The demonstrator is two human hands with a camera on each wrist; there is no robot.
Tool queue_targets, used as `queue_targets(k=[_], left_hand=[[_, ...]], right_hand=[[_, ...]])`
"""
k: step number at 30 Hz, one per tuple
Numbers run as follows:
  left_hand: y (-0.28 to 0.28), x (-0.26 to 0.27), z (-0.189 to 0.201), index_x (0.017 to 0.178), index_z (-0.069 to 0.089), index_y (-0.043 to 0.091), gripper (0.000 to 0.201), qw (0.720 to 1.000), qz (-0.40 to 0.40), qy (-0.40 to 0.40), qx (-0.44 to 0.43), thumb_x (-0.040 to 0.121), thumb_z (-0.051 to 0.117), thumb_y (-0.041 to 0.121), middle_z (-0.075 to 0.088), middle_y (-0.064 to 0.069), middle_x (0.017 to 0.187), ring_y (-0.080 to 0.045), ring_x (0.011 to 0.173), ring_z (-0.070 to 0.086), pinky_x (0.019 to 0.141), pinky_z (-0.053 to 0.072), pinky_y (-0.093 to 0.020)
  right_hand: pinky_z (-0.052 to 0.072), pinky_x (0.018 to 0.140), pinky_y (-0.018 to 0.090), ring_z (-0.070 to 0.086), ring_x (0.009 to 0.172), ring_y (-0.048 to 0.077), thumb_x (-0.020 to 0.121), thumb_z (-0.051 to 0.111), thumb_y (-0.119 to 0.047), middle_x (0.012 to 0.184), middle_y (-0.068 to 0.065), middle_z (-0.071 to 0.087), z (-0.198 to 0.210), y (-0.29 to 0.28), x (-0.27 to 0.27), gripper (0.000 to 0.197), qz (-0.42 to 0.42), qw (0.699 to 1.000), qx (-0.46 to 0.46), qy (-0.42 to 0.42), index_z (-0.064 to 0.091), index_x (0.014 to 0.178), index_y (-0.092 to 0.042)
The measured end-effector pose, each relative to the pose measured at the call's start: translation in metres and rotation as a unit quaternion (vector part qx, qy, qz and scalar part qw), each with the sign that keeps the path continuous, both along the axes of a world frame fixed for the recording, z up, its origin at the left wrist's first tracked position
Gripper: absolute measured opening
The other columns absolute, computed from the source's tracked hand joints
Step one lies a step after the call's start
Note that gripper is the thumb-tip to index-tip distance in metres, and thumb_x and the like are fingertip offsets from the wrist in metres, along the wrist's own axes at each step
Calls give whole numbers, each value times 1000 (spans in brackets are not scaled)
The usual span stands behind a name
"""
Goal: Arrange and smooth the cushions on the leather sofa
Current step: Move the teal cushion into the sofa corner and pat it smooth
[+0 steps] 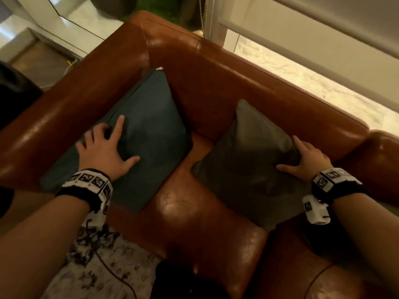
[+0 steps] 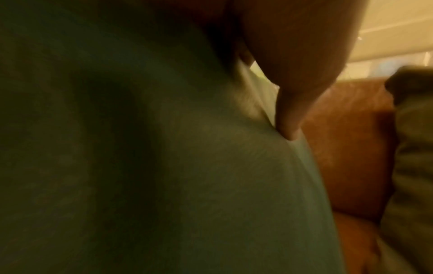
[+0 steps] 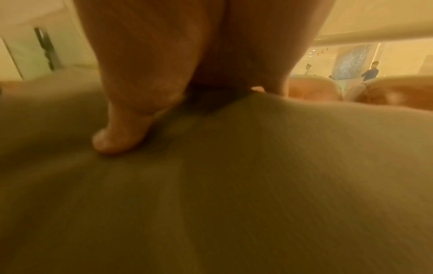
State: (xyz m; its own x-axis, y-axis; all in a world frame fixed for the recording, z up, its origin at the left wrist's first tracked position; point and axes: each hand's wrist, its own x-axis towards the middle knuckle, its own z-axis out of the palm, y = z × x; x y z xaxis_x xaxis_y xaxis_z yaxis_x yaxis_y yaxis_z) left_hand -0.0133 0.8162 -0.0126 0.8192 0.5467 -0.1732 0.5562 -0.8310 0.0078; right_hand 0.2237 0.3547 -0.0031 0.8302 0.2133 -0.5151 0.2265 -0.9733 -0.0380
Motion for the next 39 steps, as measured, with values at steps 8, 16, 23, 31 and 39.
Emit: queue_targets(k=[8, 16, 23, 31, 39], left_hand=[[-8, -31, -7, 155, -5, 37, 72, 985, 165, -50, 5, 91, 6, 69, 15, -8, 162, -38, 146, 19, 117, 14, -59], [10, -54, -40, 156, 11, 26, 72, 985, 164, -9, 59, 94, 9, 62, 31, -8, 157, -36, 138, 35, 106, 31, -58], [27, -72, -53, 151, 24, 32, 73, 971, 219, -76, 62, 92, 16, 73, 39, -5, 152, -35, 137, 36, 112, 24, -57], [-7, -91, -60, 146, 42, 9, 73, 588, 610, -415, -330, 99, 23, 62, 42, -11, 151, -30, 138, 40, 108, 29, -32], [-3, -97, -57, 91, 63, 3, 70, 548, 666, -465, -200, 100, 25, 61, 62, -17, 99, -34, 94, 57, 82, 40, -41]], right_hand=[[23, 116, 34, 31, 139, 20, 92, 57, -39, 150, 1, 39, 35, 202, -43, 63, 262, 909, 306, -105, 34, 149, -26], [10, 120, 41, 25, 146, 21, 103, 28, -45, 156, 1, 35, -36, 434, -87, 53, 640, 726, 224, -114, 32, 151, -24], [2, 119, 52, 9, 150, 23, 100, 17, -51, 159, 0, 27, -54, 394, 75, 60, 226, 946, 137, -189, 37, 148, -23], [28, 109, 31, 40, 137, 27, 104, 23, -49, 149, 9, 44, -50, 422, 21, 59, -50, 894, 444, 41, 47, 143, -12], [40, 96, 30, 52, 124, 27, 102, 35, -46, 136, 7, 56, -55, 444, 28, 50, -27, 894, 446, 47, 54, 136, -15]])
